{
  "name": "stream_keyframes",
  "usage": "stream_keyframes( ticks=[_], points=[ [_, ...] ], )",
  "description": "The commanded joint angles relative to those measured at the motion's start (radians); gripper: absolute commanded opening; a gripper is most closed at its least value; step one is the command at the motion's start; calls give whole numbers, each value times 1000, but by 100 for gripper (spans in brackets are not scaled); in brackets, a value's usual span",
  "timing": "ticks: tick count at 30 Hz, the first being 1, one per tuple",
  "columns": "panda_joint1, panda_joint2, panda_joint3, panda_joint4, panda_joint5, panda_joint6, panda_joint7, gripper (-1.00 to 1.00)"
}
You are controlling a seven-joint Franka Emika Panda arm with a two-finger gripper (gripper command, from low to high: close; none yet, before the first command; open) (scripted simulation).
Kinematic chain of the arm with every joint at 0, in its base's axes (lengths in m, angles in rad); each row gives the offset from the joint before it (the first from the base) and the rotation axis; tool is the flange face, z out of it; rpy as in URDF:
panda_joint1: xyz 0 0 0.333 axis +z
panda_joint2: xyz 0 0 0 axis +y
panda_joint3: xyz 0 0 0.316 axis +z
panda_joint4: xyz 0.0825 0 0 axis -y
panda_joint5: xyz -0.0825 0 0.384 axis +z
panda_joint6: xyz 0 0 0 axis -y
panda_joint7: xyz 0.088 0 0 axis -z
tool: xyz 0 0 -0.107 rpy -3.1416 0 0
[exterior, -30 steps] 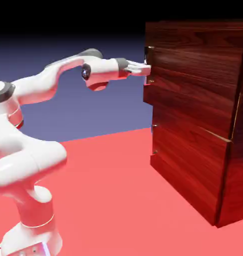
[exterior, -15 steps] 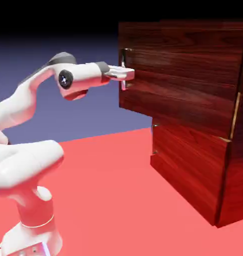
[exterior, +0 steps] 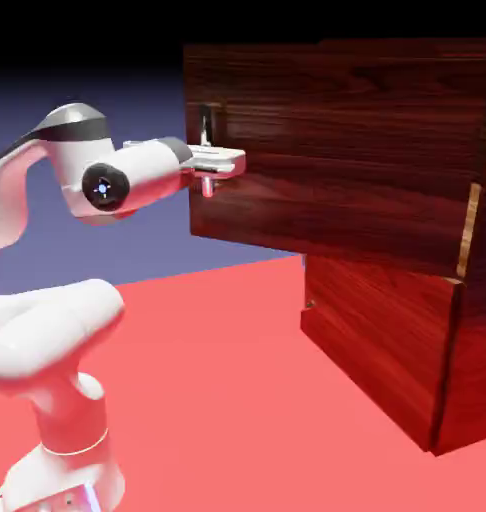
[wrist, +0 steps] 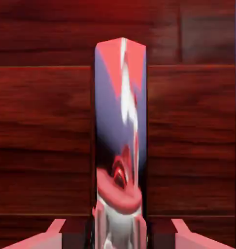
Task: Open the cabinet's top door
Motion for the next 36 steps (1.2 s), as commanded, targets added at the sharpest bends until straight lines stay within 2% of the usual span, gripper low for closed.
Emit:
stream_keyframes(
  ticks=[1, 9, 17, 26, 36],
  points=[
    [-5, 14, -36, -3, -30, -26, -16, -100],
    [-39, 192, -326, 18, -303, -226, -161, -100],
    [-14, 474, -589, 137, -596, -414, -336, -100],
    [111, 801, -819, 355, -849, -599, -507, -100],
    [324, 1163, -1065, 681, -1033, -849, -692, -100]
  ],
)
